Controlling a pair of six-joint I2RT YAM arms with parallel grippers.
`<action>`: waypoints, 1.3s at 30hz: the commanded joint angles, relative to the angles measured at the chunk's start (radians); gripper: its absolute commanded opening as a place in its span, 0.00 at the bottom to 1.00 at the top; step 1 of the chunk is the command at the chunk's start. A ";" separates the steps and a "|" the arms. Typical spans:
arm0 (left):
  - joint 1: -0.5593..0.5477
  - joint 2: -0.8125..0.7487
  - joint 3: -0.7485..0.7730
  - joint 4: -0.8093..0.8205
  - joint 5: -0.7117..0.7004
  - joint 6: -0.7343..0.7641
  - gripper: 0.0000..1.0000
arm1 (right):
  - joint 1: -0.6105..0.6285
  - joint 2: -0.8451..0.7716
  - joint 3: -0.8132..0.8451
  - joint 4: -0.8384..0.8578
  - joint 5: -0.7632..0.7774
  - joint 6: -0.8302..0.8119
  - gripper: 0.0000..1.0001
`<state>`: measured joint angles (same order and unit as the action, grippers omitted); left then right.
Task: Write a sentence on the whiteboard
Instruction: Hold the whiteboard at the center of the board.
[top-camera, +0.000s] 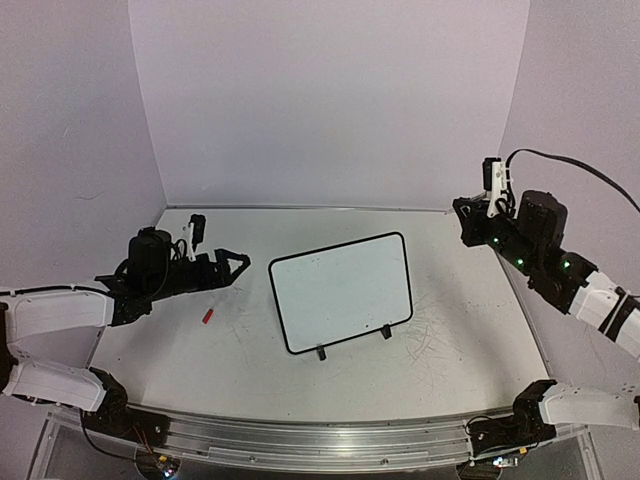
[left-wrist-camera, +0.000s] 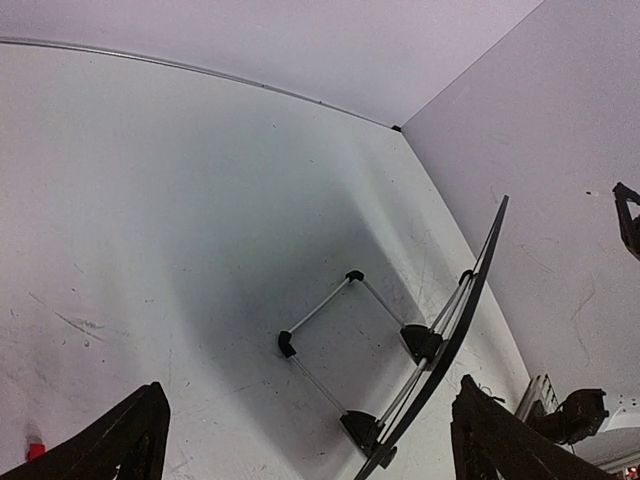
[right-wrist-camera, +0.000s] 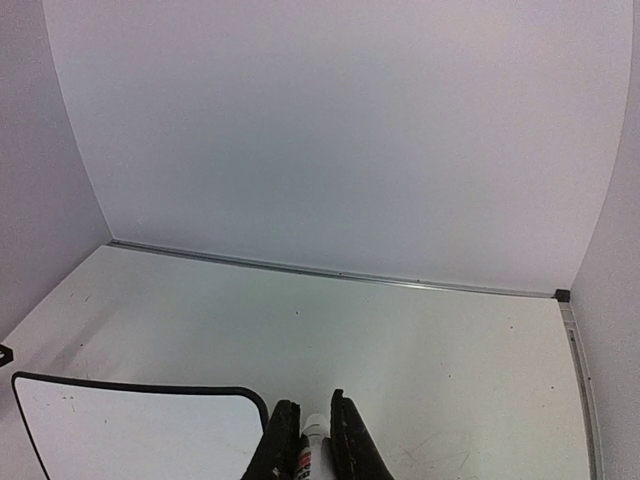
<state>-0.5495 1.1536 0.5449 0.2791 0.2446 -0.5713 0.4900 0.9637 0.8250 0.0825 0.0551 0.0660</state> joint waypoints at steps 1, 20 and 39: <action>0.002 0.018 0.004 0.067 0.038 0.016 0.99 | 0.002 0.027 0.064 0.047 0.031 -0.019 0.00; 0.000 0.187 -0.068 0.494 0.323 -0.009 0.88 | 0.255 0.178 0.113 0.159 -0.005 -0.102 0.00; -0.051 0.358 0.011 0.594 0.356 -0.011 0.81 | 0.444 0.442 0.260 0.200 -0.043 -0.204 0.00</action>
<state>-0.5826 1.4904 0.4925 0.7973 0.5728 -0.5852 0.9367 1.4285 1.0995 0.2244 0.0392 -0.1082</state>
